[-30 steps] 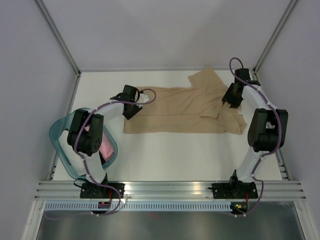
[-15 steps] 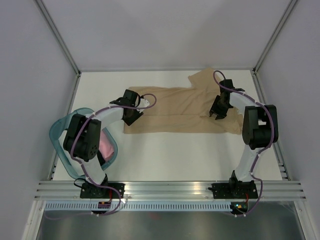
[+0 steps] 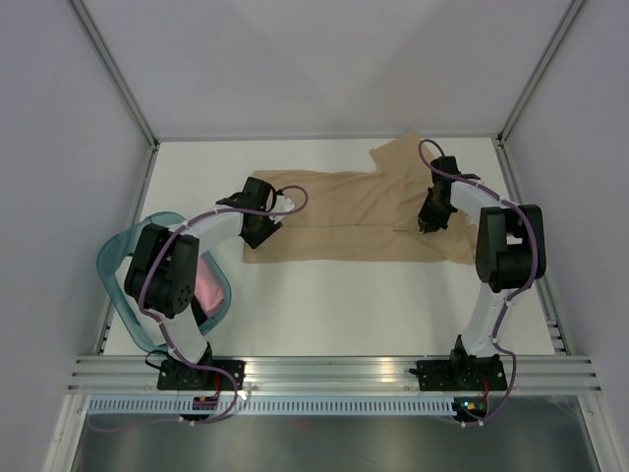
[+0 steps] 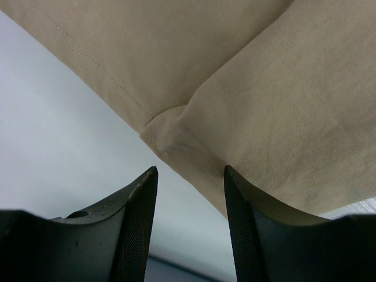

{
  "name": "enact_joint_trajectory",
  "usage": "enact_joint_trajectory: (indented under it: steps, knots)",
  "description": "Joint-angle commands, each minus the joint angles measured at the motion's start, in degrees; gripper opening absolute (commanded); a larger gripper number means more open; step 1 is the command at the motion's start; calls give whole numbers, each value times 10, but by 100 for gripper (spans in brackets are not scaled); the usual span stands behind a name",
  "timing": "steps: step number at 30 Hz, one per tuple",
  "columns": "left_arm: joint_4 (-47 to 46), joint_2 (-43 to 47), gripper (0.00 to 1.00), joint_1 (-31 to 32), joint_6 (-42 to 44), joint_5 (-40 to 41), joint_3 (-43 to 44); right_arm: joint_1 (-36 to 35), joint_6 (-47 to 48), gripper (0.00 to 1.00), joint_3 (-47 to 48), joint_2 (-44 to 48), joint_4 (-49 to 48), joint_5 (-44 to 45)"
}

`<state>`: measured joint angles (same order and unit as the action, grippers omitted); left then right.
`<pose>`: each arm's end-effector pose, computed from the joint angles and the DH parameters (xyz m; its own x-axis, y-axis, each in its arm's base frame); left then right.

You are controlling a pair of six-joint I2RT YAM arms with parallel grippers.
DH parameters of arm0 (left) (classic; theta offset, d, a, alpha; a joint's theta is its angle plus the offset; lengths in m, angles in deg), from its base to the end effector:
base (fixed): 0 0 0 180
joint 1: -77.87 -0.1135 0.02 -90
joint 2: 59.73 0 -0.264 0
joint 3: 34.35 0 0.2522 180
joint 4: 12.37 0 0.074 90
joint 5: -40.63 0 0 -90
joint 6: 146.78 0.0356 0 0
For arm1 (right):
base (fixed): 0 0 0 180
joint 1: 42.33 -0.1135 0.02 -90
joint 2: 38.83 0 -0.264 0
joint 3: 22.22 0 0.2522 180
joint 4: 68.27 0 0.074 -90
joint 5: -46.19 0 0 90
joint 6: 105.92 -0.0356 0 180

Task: Roll the t-shirts
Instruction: Fold the tshirt

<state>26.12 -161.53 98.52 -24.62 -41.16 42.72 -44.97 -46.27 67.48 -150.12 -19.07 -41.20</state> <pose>0.3314 -0.1195 0.1689 -0.5535 0.7716 -0.3136 0.6892 0.6357 0.3478 0.3861 0.0162 0.1632 -0.8297 0.4670 -0.3057 0.4498 0.8837 0.1291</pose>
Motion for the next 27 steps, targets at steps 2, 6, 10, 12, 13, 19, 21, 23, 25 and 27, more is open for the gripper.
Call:
enact_joint_trajectory:
  steps: [2,6,10,12,13,19,21,23,25,27]
  knots:
    - [-3,13,55,1,-17,-15,1,2,1,11,7,3,-15,23]
    - [-3,6,55,2,-13,-13,4,-1,9,3,32,5,3,29]
    - [-4,4,55,2,-10,-12,7,-13,17,0,76,-10,29,60]
    - [-4,0,55,2,-11,-11,9,-22,24,0,116,-30,50,63]
    - [-4,-1,55,1,-11,-10,10,-27,27,0,126,-34,56,70]
    - [-4,-12,55,1,-12,-8,16,-47,39,0,184,-70,58,71]
    - [-3,-16,55,2,-12,-8,17,-48,43,0,203,-94,56,60]
    - [-4,-17,55,2,-13,-6,18,-51,48,0,222,-107,59,57]
    - [-4,-19,55,2,-11,-5,17,-55,53,0,232,-118,53,56]
    - [-4,-21,55,1,-11,-3,18,-58,58,0,244,-125,48,54]
